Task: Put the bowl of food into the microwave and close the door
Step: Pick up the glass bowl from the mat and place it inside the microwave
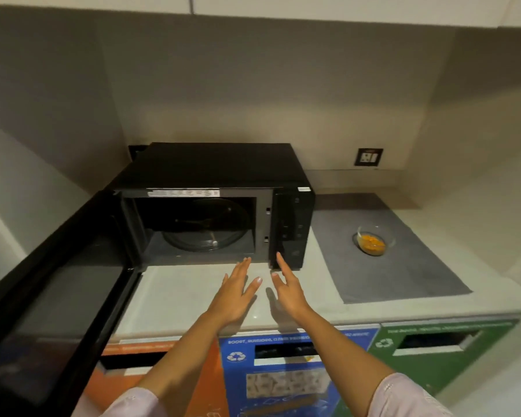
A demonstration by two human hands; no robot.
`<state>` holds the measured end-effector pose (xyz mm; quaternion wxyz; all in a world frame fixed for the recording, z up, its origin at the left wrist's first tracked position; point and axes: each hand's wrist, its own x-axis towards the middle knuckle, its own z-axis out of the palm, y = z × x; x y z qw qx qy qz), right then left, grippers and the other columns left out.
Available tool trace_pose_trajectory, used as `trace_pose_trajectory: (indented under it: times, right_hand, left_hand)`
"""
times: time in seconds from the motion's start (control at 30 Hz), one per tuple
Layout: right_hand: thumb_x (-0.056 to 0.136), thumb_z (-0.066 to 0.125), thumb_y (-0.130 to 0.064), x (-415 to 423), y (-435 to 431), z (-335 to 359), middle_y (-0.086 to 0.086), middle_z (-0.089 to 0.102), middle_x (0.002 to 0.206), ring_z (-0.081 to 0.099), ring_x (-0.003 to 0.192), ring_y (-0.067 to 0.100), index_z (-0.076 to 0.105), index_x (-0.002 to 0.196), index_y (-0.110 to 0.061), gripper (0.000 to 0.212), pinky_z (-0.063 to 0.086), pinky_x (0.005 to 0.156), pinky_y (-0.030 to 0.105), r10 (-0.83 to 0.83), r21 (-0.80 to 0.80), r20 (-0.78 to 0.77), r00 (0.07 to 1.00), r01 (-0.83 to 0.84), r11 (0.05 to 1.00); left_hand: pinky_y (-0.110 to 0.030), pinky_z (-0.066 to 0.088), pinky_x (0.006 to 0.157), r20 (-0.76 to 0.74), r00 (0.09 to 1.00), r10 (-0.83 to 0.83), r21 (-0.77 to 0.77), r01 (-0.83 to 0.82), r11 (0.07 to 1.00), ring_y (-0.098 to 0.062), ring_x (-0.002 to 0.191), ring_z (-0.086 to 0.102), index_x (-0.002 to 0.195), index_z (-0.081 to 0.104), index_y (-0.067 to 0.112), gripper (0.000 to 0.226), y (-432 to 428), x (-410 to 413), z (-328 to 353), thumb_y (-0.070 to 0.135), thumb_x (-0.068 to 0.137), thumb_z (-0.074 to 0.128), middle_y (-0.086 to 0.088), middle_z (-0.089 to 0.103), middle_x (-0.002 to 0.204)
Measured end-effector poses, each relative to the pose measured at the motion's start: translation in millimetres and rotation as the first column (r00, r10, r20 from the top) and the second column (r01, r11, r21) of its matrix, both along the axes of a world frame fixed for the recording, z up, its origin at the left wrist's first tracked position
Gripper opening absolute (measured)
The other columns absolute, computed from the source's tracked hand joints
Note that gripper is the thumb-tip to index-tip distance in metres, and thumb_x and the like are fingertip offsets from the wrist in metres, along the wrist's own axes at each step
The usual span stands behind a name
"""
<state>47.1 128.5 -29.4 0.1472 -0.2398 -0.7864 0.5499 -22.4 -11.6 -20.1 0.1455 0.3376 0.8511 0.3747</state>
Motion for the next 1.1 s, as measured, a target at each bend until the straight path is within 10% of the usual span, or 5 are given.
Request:
trace_pose_trajectory:
  times: [0.57, 0.8, 1.1]
  right_hand:
    - [0.101, 0.043, -0.021, 42.2, 246.4, -11.9, 0.003, 0.041, 0.152, 0.041, 0.138, 0.024, 0.029, 0.151, -0.023, 0.052, 0.033, 0.107, 0.028, -0.292, -0.039, -0.05, 0.955, 0.291, 0.956]
    - [0.098, 0.05, -0.016, 54.9, 320.0, -18.6, 0.012, 0.056, 0.132, 0.052, 0.126, 0.031, 0.043, 0.141, -0.019, 0.044, 0.04, 0.103, 0.034, -0.397, -0.045, -0.024, 0.917, 0.396, 0.917]
    - [0.096, 0.053, -0.011, 47.4, 378.7, -27.5, 0.012, 0.029, 0.158, 0.035, 0.141, 0.032, 0.017, 0.153, -0.013, 0.068, 0.033, 0.114, 0.04, -0.416, -0.232, 0.048, 0.908, 0.415, 0.88]
  left_hand:
    - [-0.042, 0.025, 0.122, 0.178, 0.952, -0.248, 0.103, 0.232, 0.967, -0.016, 0.149, 0.024, 0.152, 0.013, 0.039, 0.078, 268.3, 13.9, -7.5, 0.076, 0.086, 0.033, 0.009, 0.017, 0.164]
    - [-0.04, 0.027, 0.12, 0.233, 0.944, -0.234, 0.135, 0.207, 0.969, -0.022, 0.148, 0.027, 0.154, 0.017, 0.026, 0.066, 351.1, 10.0, -14.4, 0.052, 0.097, 0.04, -0.001, 0.02, 0.164]
    - [-0.023, 0.039, 0.101, 0.272, 0.935, -0.227, 0.172, 0.185, 0.968, -0.011, 0.127, 0.043, 0.147, 0.031, 0.016, 0.07, 406.4, 1.1, -26.4, 0.029, 0.089, 0.069, -0.01, 0.038, 0.152]
